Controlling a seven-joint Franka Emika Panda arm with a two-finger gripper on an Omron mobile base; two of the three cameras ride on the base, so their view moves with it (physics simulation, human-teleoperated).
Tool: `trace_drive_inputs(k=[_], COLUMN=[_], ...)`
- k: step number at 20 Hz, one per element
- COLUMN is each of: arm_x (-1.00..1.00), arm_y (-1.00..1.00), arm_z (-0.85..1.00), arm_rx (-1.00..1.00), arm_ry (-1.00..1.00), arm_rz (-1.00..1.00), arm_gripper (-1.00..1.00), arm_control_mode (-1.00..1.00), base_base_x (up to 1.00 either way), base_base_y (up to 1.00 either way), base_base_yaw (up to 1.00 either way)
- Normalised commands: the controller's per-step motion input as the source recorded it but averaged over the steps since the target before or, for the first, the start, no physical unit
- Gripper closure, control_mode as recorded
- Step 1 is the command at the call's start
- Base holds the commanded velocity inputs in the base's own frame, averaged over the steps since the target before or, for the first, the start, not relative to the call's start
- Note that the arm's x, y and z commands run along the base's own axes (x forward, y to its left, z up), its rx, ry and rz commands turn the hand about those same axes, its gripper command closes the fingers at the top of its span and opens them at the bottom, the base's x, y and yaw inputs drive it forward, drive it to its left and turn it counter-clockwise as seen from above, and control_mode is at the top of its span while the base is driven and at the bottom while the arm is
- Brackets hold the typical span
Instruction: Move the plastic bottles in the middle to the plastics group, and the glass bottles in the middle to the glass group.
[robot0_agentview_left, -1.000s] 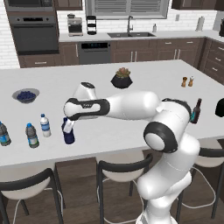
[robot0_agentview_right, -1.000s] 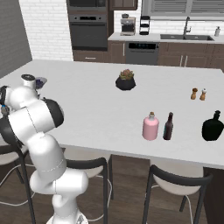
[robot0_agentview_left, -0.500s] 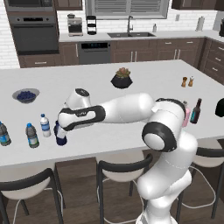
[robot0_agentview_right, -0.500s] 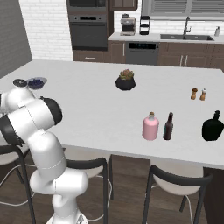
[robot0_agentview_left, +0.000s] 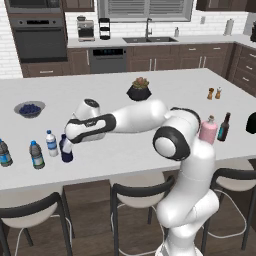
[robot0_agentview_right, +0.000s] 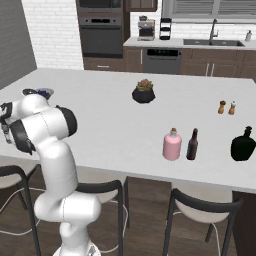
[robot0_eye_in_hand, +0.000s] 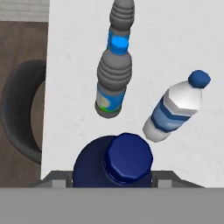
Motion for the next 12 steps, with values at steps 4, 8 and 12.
trace_drive_inputs(k=[4,8,12], arm_x=[0.14,0.34,0.25], arm_y=[0.00,0.01,0.00], arm_z=[0.00,0.00,-0.01], arm_rx=[0.00,0.00,0.00], arm_ry=[0.14,0.09,0.05], arm_rz=[0.00,0.00,0.00], arm_gripper=[1.00,1.00,1.00], arm_control_mode=[-1.00,-1.00,-1.00], base_base_x=[0.00,0.00,0.00], base_base_y=[0.00,0.00,0.00], base_base_yaw=[0.00,0.00,0.00])
